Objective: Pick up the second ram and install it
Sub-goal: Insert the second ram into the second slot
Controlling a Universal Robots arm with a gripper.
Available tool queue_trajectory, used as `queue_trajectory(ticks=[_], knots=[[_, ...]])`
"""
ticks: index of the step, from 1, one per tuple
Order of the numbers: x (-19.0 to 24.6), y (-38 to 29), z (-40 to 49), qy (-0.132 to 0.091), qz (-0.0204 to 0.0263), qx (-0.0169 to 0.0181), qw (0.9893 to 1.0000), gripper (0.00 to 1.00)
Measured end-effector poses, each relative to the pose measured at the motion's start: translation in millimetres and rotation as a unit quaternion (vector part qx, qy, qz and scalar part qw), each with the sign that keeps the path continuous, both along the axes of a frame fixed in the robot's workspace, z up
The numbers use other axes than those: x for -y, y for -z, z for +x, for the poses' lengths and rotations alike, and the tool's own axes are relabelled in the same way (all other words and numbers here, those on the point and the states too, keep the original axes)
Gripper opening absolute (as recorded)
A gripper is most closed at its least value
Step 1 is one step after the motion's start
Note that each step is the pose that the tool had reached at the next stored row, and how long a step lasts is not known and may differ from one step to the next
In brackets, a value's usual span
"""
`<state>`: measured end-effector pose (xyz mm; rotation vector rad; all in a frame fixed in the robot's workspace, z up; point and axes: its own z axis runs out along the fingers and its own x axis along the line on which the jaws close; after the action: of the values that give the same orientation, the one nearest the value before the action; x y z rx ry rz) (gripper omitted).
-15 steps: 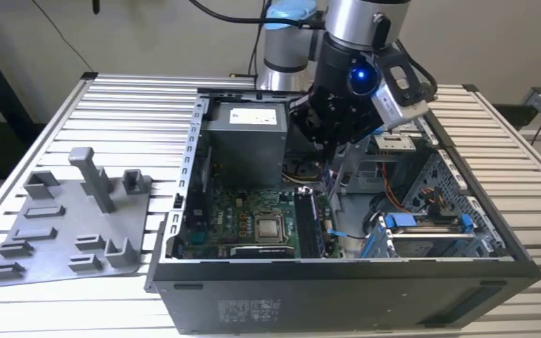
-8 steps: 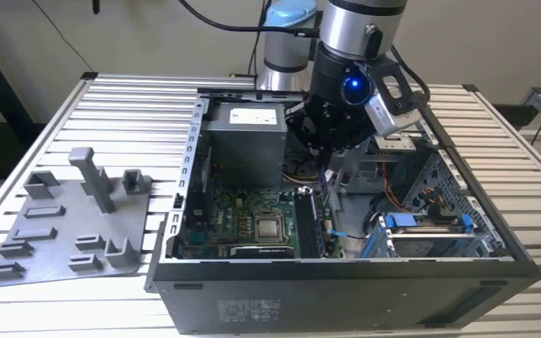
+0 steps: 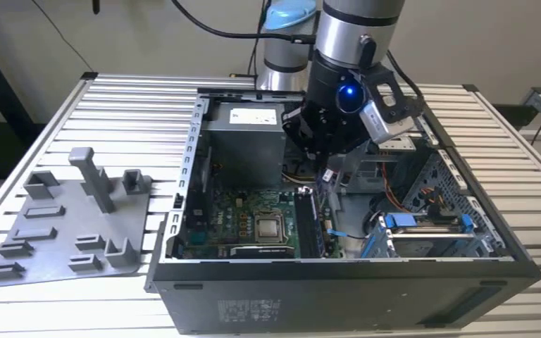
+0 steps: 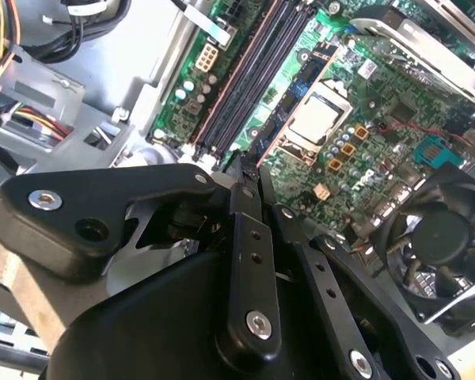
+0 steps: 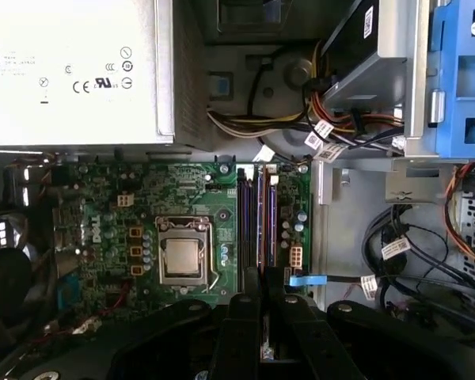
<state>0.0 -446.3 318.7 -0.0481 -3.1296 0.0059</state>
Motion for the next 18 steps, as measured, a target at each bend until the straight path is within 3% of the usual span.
queue_trajectory(ticks=[18], knots=[[2.0,32.1,-2.5,0.000,0.0000,0.0000,1.0000,0.14]])
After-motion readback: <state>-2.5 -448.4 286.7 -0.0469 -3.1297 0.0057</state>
